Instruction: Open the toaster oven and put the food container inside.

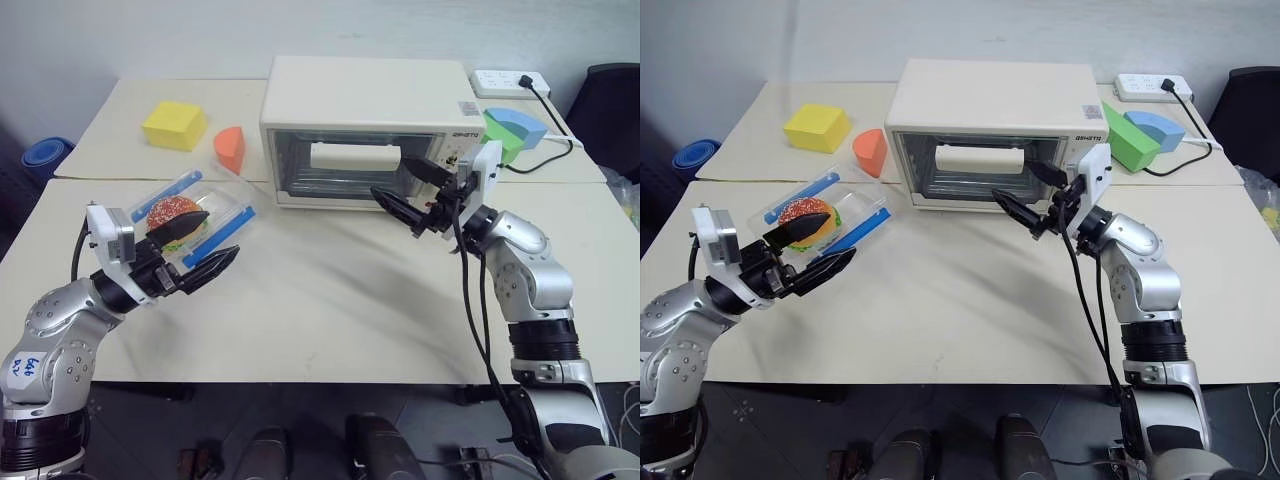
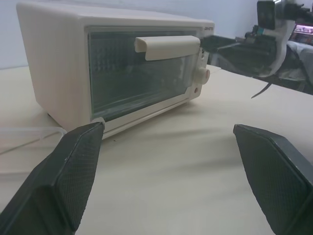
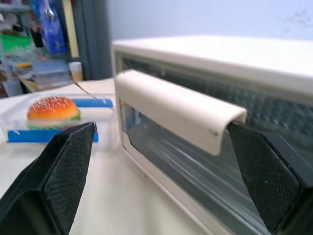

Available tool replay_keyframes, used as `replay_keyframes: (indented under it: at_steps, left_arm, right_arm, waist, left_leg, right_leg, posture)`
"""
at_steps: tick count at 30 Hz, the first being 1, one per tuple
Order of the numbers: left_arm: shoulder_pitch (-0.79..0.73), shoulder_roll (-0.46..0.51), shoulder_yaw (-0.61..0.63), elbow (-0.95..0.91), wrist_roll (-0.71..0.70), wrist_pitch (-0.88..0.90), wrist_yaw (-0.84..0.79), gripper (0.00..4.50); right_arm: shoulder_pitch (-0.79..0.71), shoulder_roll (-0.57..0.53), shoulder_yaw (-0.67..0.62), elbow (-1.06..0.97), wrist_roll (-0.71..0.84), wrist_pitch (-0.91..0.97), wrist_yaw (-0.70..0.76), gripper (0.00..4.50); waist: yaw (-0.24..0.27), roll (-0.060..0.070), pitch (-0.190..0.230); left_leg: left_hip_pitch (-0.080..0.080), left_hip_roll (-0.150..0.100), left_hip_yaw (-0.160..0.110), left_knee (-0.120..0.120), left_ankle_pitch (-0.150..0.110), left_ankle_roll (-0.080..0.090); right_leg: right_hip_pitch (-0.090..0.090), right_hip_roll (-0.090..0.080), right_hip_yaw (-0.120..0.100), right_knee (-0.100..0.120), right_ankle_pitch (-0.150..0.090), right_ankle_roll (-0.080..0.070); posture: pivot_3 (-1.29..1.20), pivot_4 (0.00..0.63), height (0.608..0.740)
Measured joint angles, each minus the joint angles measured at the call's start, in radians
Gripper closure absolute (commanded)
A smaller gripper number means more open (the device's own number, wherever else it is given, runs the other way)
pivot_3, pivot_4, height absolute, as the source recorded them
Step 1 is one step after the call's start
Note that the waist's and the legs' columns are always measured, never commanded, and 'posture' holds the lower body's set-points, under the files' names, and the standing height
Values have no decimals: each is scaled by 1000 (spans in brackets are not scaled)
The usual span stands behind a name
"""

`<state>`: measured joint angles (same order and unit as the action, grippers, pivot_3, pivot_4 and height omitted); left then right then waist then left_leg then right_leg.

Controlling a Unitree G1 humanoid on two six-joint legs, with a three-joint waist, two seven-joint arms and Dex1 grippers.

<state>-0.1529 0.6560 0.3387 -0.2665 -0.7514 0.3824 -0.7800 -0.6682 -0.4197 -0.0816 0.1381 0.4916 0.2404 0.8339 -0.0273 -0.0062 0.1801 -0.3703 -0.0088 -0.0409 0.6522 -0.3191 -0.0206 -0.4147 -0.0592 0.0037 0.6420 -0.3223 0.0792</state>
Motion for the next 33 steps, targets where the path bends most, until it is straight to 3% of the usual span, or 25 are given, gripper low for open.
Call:
replay_keyframes:
  at_steps: [8,9,11,16,23,28,33]
  left_arm:
    - [-37,-13,-7,7,6,10,3,0]
    - [-46,-13,-6,10,6,10,3,190]
    - [-87,-18,-3,43,11,-4,4,628]
    - [-262,-48,-8,208,81,-81,23,2218]
    - [-552,-141,-136,557,264,-251,2,4475]
    - [-639,-192,-232,728,369,-348,-54,4475]
    - [-643,-200,-292,793,449,-405,-112,4475]
  right_arm:
    - [146,-18,29,-133,-1,20,69,47]
    - [161,-18,35,-142,-4,20,75,14]
    - [185,-29,44,-154,-21,17,88,0]
    - [207,-41,56,-168,-57,-10,94,0]
    - [215,-41,80,-175,-86,-25,106,0]
    - [227,-42,81,-198,-103,-26,102,0]
    - [338,-63,72,-283,-109,-23,78,0]
  waist:
    - [-1,0,0]
    - [-2,0,0]
    - [0,0,0]
    - [3,0,0]
    - [-2,-1,0]
    - [-4,-1,0]
    - [3,-1,0]
  left_leg:
    - [0,0,0,-1,1,-1]
    - [0,0,1,0,1,-1]
    - [0,0,0,1,0,0]
    - [1,0,-1,2,1,0]
    - [0,-1,1,1,3,-3]
    - [0,0,3,0,3,-3]
    - [-2,-1,3,1,3,-3]
  right_leg:
    - [-1,1,0,1,0,0]
    - [-1,1,1,1,0,0]
    - [0,1,0,2,0,0]
    - [0,1,-1,4,0,0]
    - [-1,2,0,5,0,1]
    - [-3,3,1,6,1,1]
    - [-4,2,1,6,1,1]
  posture:
    - [0,150,740]
    - [0,150,740]
    - [0,150,740]
    - [0,150,740]
    - [0,150,740]
    - [0,150,740]
    - [0,150,740]
